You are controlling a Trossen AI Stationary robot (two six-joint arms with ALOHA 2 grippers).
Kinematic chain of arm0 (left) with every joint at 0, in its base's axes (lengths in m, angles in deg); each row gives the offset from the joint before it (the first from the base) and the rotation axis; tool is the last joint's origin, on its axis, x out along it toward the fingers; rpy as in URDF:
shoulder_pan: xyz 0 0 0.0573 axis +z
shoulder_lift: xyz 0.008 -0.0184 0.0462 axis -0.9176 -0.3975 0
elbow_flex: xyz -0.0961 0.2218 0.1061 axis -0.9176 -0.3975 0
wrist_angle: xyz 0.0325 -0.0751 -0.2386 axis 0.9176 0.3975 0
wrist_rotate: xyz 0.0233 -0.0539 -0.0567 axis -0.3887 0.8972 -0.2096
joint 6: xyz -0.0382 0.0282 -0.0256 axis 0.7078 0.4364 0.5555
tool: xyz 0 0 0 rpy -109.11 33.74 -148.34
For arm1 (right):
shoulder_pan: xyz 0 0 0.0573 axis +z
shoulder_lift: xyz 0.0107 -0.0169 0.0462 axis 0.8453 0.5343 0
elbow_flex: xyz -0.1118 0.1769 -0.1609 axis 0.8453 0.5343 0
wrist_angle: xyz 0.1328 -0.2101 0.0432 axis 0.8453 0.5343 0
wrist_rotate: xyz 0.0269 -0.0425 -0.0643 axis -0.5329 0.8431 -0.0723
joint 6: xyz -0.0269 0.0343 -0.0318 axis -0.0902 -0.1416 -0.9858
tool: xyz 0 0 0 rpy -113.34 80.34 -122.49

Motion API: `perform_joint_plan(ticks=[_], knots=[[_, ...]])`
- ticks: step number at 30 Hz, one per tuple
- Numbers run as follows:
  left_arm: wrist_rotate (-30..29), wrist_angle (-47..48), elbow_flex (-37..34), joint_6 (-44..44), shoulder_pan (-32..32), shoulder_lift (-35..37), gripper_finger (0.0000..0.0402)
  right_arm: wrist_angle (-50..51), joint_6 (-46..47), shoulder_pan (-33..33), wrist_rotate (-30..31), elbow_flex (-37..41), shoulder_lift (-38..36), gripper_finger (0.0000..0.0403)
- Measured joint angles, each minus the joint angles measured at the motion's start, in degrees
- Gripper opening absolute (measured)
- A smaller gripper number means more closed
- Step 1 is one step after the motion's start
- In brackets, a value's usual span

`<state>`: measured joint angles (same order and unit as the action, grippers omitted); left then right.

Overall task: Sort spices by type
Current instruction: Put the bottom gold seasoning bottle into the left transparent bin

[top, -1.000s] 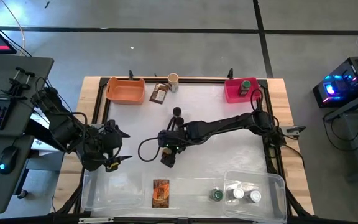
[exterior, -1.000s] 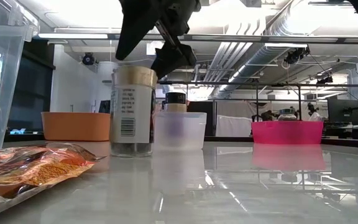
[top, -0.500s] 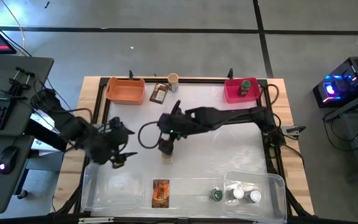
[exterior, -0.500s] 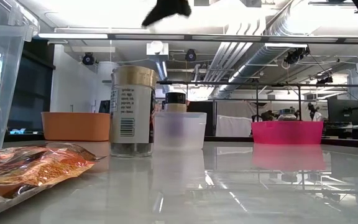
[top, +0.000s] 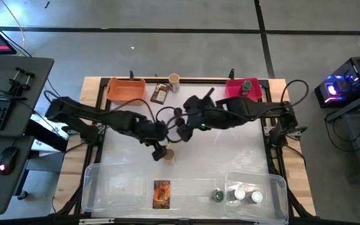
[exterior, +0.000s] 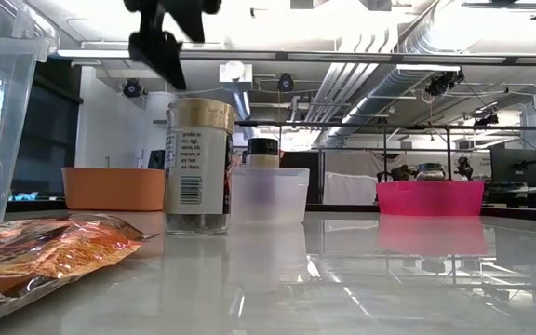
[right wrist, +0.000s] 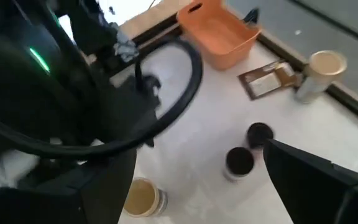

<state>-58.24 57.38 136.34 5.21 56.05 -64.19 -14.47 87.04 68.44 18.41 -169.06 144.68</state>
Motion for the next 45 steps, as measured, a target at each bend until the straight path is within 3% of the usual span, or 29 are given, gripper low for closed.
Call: perform_joint_plan(ticks=[5,23,40,45], knots=[[1.06,-2.50,0.11,1.13,-0.20,-4.50,0.0372,1.39,0.87,1.23,3.86,0.02,-0.77,0.0346],[3.16,-7.01,0.37,2.60,-0.53,-12.37,0.0372,3.48,2.36,1.42,4.05,0.07,-0.42,0.0346],[3.20,-5.68,0.40,-4.91,0.23,-10.89,0.0372,3.94,2.38,1.38,4.29,0.04,-0.44,0.0346],[-0.75,-3.31,2.98,-7.16,1.32,-8.82,0.0372,3.96,2.44,1.16,3.87,0.02,-0.47,0.0346]])
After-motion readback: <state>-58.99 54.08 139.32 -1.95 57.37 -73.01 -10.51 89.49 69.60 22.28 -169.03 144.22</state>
